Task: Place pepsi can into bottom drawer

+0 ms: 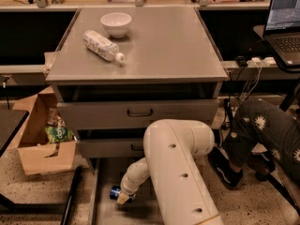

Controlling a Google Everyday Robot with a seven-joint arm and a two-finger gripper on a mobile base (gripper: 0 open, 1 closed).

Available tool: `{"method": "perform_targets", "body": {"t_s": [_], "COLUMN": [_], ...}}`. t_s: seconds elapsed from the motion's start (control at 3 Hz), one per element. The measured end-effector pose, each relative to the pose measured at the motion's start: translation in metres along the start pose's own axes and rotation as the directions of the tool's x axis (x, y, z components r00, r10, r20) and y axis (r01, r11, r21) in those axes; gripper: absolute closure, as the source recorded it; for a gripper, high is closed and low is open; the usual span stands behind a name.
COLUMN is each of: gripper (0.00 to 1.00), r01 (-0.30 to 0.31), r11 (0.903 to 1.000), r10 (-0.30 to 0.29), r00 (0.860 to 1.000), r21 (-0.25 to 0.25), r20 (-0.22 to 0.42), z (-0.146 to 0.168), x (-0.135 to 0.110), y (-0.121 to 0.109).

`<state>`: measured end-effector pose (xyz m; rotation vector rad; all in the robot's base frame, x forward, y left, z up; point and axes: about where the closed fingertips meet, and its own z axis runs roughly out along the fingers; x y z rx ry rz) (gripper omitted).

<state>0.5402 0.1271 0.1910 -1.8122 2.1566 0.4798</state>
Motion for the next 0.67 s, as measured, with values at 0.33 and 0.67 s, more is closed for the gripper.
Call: {"method": "perform_targets", "body": {"t_s": [0.33, 0.67], "gripper": [0.00, 0.00], "r01": [0.000, 0.000], "r11": [1.0000, 1.0000], "r10": [0.000, 0.000], "r00": [1.000, 1.000], "r21": [0.000, 0.000], "r20": [0.000, 0.000], "z": [0.0000, 0.0000], "x": [0.0000, 0.0000], "y": [0.0000, 0.0000]}}
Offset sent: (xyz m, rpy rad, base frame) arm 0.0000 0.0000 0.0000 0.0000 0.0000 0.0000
